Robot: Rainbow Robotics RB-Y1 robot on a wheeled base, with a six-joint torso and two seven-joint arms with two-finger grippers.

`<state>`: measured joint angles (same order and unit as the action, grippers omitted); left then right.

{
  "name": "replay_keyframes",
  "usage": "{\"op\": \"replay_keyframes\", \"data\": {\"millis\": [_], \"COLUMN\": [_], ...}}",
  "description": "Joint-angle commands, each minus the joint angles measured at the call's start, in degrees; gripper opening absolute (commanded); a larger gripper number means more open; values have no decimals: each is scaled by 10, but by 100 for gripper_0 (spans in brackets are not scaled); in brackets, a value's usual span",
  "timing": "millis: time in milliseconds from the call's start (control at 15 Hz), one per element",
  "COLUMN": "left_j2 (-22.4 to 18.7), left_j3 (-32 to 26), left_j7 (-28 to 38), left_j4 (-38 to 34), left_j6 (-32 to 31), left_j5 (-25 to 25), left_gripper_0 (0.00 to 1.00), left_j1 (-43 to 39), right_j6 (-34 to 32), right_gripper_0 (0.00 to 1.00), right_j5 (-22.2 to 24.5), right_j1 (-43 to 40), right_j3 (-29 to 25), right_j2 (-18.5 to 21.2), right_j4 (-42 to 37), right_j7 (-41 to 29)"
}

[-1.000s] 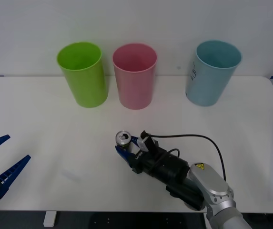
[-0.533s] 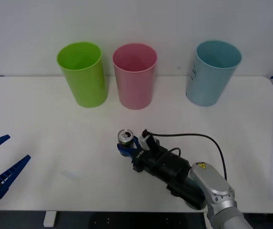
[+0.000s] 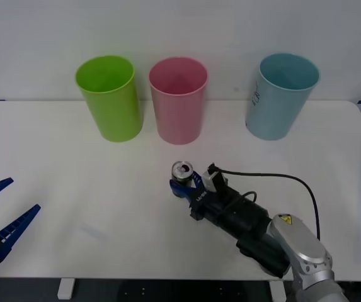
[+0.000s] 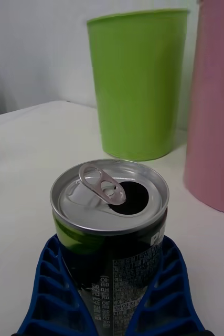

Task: Grasp the object on the table and drop it into the matching bin: aluminum can to the light blue bin, PET bottle to the pink bin.

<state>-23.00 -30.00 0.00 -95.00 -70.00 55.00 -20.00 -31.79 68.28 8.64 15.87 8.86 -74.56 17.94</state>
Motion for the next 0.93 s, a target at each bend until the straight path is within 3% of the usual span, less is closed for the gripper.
{"op": "replay_keyframes", "data": {"millis": [67,600,933], "left_j2": [0,0,0], "left_j3": [0,0,0], "left_j7": [0,0,0], "left_j4": [0,0,0], "left_j6": [0,0,0], "left_j5": [0,0,0], "left_gripper_0": [100,100,100], "left_j1": [0,0,0], "right_j6": [6,8,7], "right_gripper_0": [0,0,0], "right_j5": [0,0,0], "right_j1": [-24,-81,-86], "right_j3": [-6,-91,-153], "right_j2": [29,85,105], "right_j4": [-52,-190,-236], "right_j7": [-54,-184,-262]}}
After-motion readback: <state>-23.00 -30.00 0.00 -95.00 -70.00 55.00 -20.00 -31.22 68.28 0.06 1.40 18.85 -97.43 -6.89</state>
